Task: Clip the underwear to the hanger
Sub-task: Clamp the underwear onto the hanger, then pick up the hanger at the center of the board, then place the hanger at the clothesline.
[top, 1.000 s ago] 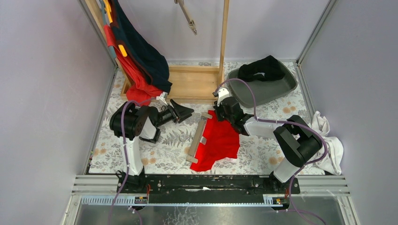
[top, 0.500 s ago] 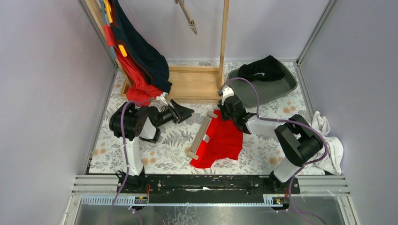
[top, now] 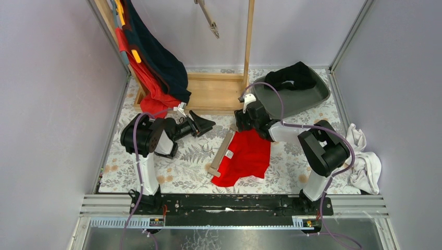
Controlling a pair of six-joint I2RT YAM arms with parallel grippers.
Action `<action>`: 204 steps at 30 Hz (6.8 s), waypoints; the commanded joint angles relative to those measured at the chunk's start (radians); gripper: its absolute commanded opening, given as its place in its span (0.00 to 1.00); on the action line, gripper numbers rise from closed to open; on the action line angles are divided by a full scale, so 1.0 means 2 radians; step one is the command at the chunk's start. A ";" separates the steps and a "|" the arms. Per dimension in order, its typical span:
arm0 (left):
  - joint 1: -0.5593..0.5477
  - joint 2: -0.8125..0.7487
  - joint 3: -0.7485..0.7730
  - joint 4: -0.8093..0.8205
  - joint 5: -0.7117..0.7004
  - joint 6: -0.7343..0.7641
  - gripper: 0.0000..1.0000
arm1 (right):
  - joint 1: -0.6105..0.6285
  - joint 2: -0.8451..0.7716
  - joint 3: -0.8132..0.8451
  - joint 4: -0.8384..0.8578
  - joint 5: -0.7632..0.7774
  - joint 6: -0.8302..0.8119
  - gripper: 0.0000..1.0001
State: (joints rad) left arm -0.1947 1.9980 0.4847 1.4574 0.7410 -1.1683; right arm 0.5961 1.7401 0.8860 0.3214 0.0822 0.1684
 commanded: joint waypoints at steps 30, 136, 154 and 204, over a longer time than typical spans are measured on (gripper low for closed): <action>0.010 -0.302 -0.032 -0.374 -0.194 0.149 1.00 | 0.113 0.055 0.239 -0.375 0.107 0.267 0.68; 0.013 -0.452 -0.020 -0.575 -0.300 0.239 1.00 | 0.073 0.004 0.027 0.003 -0.060 0.269 0.00; 0.014 -0.458 -0.060 -0.439 -0.210 0.211 1.00 | -0.055 0.135 -0.093 0.690 -0.289 0.555 0.00; -0.092 -0.090 0.010 0.077 -0.091 0.086 1.00 | -0.095 0.048 0.023 0.691 -0.346 0.626 0.00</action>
State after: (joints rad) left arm -0.3573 1.8050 0.4675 1.5311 0.5396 -1.0138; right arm 0.4110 1.9079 0.8833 1.5620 -0.5964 1.3952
